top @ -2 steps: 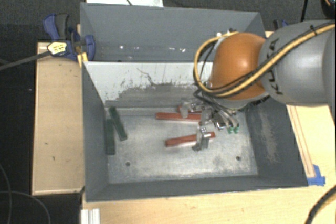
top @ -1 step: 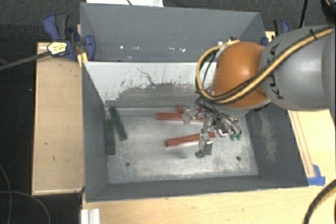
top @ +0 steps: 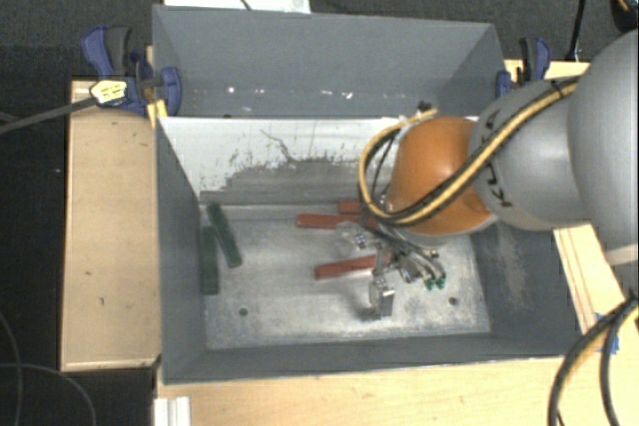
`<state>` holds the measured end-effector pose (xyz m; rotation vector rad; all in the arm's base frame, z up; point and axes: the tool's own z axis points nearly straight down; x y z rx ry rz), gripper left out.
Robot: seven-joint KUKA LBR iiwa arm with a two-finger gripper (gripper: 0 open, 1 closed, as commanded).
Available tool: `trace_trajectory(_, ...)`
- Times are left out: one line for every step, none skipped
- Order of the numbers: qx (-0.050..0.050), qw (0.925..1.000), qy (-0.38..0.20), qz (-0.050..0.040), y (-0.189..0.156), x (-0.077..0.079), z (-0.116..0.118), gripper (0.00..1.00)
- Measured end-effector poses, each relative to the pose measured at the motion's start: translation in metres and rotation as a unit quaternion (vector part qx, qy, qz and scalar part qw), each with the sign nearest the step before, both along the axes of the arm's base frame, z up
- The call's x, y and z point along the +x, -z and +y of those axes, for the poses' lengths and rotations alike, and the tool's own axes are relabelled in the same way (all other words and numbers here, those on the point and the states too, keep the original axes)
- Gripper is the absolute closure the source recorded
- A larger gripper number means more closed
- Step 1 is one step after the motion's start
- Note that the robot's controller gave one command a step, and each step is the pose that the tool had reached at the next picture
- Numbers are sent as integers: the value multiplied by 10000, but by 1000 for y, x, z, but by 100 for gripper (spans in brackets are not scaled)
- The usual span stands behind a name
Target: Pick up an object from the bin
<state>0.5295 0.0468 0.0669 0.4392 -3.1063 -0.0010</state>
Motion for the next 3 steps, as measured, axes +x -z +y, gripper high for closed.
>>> trace_trajectory(0,10000,-14,-16,0,0,0,0)
trace_trajectory(-1,10000,-16,-19,-1,1,0,100)
trace_trajectory(5,10000,-16,-73,-109,3,0,100)
